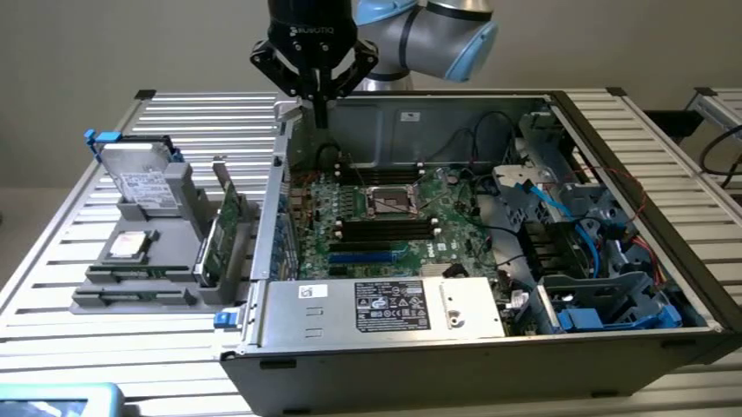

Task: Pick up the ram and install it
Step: 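Reach for the ram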

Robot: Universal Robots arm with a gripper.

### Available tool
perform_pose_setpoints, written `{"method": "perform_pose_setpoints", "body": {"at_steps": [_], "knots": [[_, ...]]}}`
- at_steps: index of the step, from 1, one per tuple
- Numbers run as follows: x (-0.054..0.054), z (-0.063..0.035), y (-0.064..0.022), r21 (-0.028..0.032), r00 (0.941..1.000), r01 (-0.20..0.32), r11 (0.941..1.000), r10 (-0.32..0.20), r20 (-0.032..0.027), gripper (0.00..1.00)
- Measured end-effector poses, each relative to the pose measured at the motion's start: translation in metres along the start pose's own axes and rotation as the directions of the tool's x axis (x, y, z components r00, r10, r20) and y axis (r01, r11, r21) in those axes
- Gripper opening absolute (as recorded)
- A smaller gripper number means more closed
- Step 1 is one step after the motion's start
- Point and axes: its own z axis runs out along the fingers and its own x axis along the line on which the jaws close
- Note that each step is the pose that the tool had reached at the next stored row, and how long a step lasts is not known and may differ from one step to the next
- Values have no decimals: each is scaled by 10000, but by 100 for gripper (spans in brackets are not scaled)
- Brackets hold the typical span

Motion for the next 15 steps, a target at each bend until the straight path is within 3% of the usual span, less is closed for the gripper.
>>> {"method": "perform_pose_setpoints", "body": {"at_steps": [8, 15], "knots": [[151, -7, -111, -3, 10000, -1, 10000, 1, -28, 11], [415, -13, -165, -23, 10000, -2, 10000, 2, -30, 11]]}}
